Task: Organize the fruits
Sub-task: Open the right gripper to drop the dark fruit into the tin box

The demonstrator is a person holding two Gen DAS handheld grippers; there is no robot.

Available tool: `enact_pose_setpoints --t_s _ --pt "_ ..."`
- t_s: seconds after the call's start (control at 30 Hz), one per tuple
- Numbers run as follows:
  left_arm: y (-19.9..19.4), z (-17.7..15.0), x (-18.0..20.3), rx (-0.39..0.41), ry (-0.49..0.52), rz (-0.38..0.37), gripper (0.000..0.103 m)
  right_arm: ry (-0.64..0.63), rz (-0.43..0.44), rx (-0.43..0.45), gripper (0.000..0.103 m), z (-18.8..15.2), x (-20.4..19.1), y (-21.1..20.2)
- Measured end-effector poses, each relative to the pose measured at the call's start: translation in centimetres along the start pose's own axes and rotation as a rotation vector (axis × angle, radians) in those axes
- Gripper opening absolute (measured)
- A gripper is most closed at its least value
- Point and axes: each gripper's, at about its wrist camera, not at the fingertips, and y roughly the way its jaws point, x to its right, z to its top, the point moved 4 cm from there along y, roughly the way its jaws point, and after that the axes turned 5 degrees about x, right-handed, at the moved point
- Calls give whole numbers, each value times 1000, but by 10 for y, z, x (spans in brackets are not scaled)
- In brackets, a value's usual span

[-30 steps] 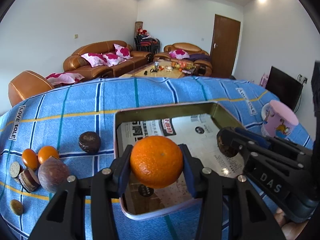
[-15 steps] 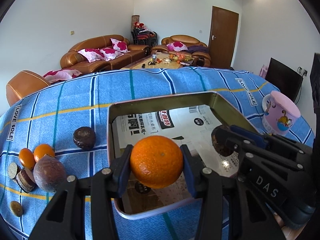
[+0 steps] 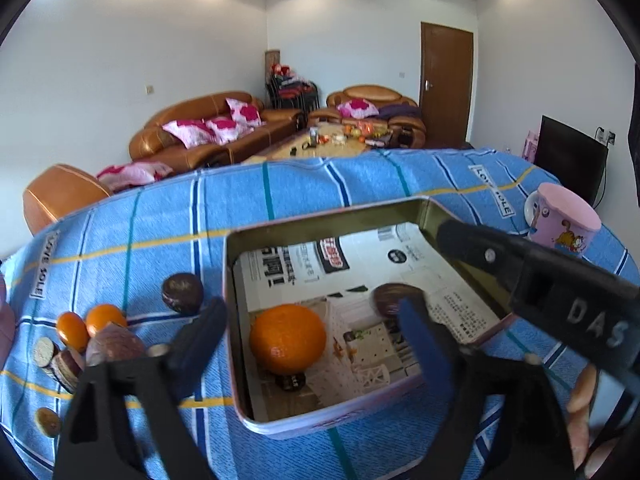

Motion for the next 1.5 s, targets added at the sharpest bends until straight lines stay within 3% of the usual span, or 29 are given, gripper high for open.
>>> enact_pose_setpoints --t_s 0.07,0.1,0.37,0.5,0.73,1.13,1.5 --pt "-6 2 -1 33 -3 15 101 21 2 49 74 4 2 -6" --pt "-10 4 -3 57 -8 19 102 33 0 92 77 6 4 -12" --pt "-22 9 -23 134 -56 127 103 -1 -114 230 77 14 11 -24" --pt "-25 9 -36 140 -57 199 103 -49 -115 261 77 11 5 -25" --pt "-34 3 -47 144 -62 225 103 -83 -125 290 77 10 1 -28" --pt "-59 -12 -81 139 -106 253 103 -136 -155 265 77 -2 -21 -31" --pt "-69 -27 -124 87 -133 285 103 -125 -79 185 77 -27 -60 -29"
